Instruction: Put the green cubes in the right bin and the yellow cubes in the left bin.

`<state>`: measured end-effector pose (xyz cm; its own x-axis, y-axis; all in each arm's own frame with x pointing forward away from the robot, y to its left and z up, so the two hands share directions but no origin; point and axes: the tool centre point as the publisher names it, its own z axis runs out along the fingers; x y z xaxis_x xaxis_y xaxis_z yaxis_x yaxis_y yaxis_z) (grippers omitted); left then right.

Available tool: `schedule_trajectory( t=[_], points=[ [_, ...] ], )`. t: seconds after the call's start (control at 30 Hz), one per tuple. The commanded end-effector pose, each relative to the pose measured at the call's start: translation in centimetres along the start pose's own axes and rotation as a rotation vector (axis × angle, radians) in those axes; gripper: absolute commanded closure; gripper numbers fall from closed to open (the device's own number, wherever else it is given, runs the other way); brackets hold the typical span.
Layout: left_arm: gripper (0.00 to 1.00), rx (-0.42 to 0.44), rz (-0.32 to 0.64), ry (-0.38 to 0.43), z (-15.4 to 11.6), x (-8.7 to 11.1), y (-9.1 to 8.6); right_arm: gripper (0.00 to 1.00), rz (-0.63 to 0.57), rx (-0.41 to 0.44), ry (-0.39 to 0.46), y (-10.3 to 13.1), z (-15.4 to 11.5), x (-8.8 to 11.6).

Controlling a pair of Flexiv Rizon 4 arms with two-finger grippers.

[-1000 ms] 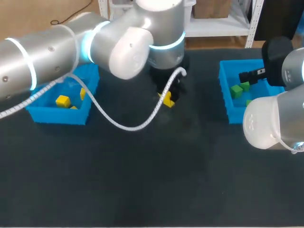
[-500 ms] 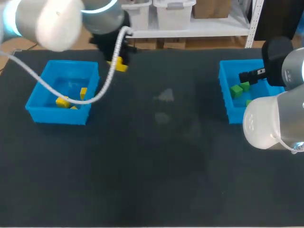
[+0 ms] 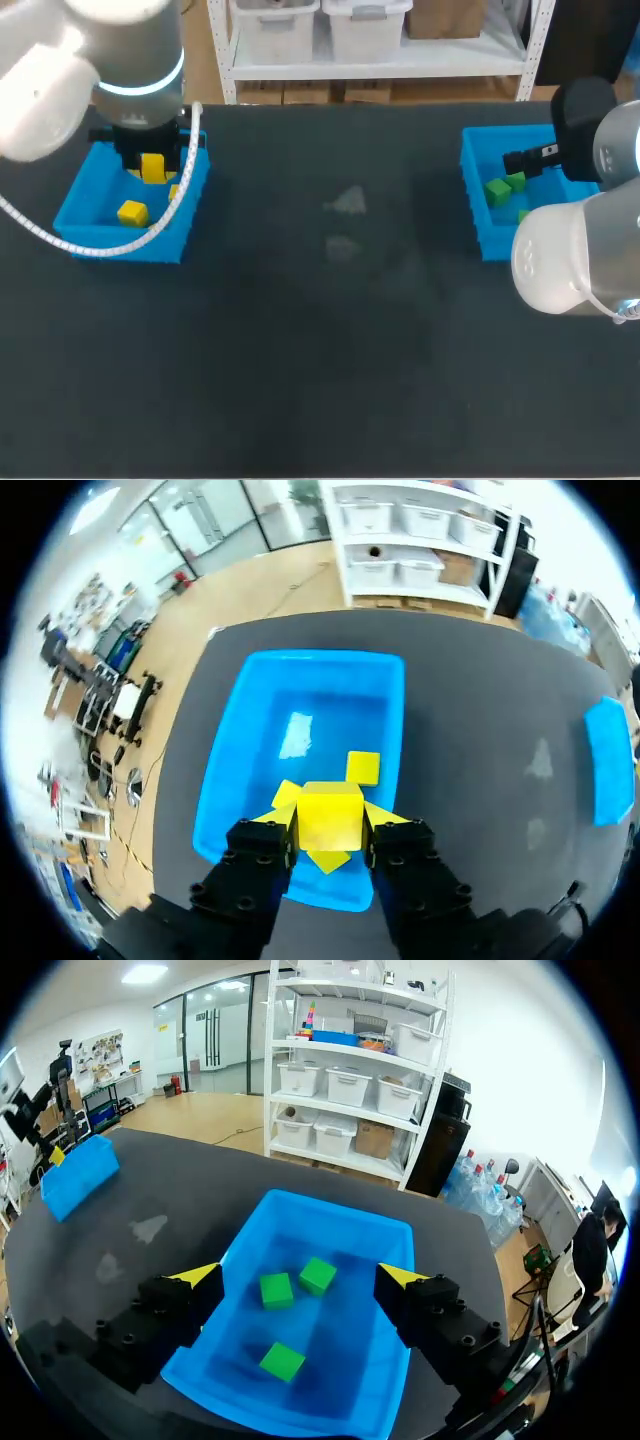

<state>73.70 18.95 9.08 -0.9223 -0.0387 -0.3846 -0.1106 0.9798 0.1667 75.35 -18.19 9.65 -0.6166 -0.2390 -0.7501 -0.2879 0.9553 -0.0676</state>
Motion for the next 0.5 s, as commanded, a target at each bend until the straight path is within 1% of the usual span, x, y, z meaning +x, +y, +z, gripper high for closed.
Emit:
schedule_trajectory(
  t=[0.03,0.07,0.1,0.27,0.37,0.4,0.5],
  points=[
    [0.95,0.006,-0.006,-0.107,0.3,0.6,0.4,0.00,0.000,-0.002,0.000,-0.1,-0.1,0.0],
    [0.18,0.010,-0.005,-0.099,0.4,0.6,0.4,0.00,0.000,-0.002,0.000,-0.1,-0.1,0.0],
    [0.00,0.019,-0.009,-0.104,0.4,0.6,0.4,0.00,0.000,-0.002,0.000,-0.1,-0.1,0.0],
    [0.00,0.054,-0.021,-0.104,0.6,0.5,0.2,0.00,0.000,-0.002,0.000,-0.1,-0.1,0.0],
    [0.00,0.098,-0.037,-0.125,0.5,0.2,-0.2,0.00,0.000,-0.002,0.000,-0.1,-0.1,0.0],
    [0.00,0.129,-0.051,-0.144,0.4,0.1,-0.4,0.00,0.000,-0.002,0.000,-0.1,-0.1,0.0],
    [0.00,0.293,-0.120,-0.202,-0.2,-0.4,-1.4,0.00,0.000,-0.002,0.000,-0.1,-0.1,0.0]
  ],
)
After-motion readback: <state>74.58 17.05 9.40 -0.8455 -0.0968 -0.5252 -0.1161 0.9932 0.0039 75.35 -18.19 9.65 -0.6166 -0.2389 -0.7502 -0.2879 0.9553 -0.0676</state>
